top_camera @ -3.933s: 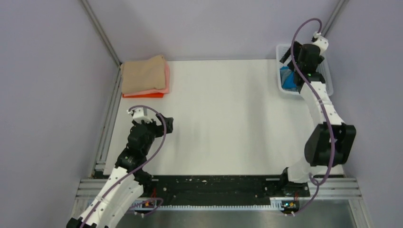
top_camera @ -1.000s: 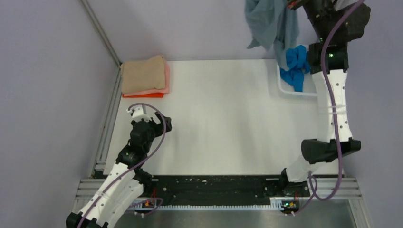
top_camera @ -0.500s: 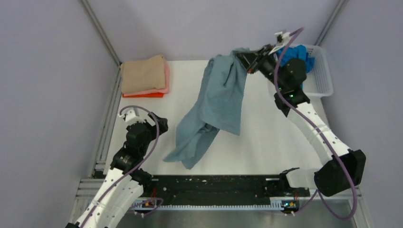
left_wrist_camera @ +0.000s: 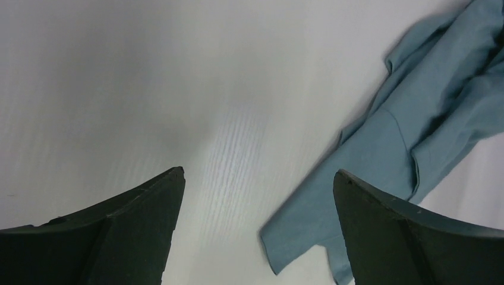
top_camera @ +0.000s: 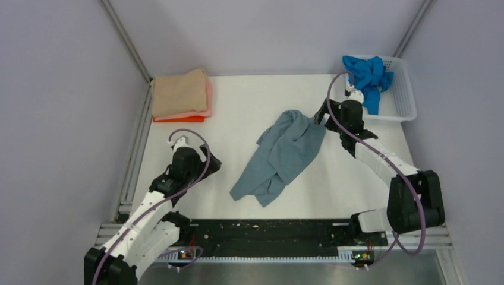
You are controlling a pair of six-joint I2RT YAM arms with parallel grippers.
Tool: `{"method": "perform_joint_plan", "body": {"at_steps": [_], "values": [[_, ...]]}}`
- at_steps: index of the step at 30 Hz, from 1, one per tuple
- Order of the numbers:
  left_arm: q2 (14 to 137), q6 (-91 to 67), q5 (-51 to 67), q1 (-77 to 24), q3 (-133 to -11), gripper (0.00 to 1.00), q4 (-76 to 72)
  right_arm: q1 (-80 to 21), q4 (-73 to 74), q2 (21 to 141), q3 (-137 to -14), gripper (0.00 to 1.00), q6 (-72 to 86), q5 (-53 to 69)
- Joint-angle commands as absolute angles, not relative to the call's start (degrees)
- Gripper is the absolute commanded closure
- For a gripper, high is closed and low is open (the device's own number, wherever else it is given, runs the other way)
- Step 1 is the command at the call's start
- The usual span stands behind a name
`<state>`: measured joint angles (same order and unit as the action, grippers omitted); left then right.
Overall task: Fold and stack the t-shirts
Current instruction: Move the tshirt to the center of the board, then flatten out the tshirt
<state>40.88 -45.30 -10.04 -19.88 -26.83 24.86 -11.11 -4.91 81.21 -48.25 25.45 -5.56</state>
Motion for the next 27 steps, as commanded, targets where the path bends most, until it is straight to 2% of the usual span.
{"method": "perform_joint_plan", "body": {"at_steps": [1, 5, 9, 17, 24, 27], "values": [[47.3, -44.2, 8.0, -20.9, -27.9, 0.01, 19.0, -12.2, 0.7, 71.0, -45.7, 0.05, 24.3, -8.2], [53.5, -45.7, 13.3, -26.5, -24.6, 0.01, 13.8, -22.2, 4.5, 64.5, -40.2, 0.05, 20.7, -7.7], [59.4, -46.8, 8.9, -32.6, -25.9, 0.08, 16.3, -30.2, 9.1, 64.7, -38.8, 0.07, 21.5, -6.4], [70.6, -47.7, -2.5, -41.6, -31.2, 0.21, 21.6, -37.1, 12.4, 65.6, -36.3, 0.08, 22.5, -5.3], [82.3, -50.2, -9.2, -48.5, -37.4, 0.39, 23.6, -38.8, 14.3, 64.4, -33.9, 0.09, 20.6, -5.0], [87.4, -51.5, -12.3, -50.5, -41.5, 0.56, 25.8, -39.9, 14.5, 64.6, -33.8, 0.09, 19.2, -3.6]]}}
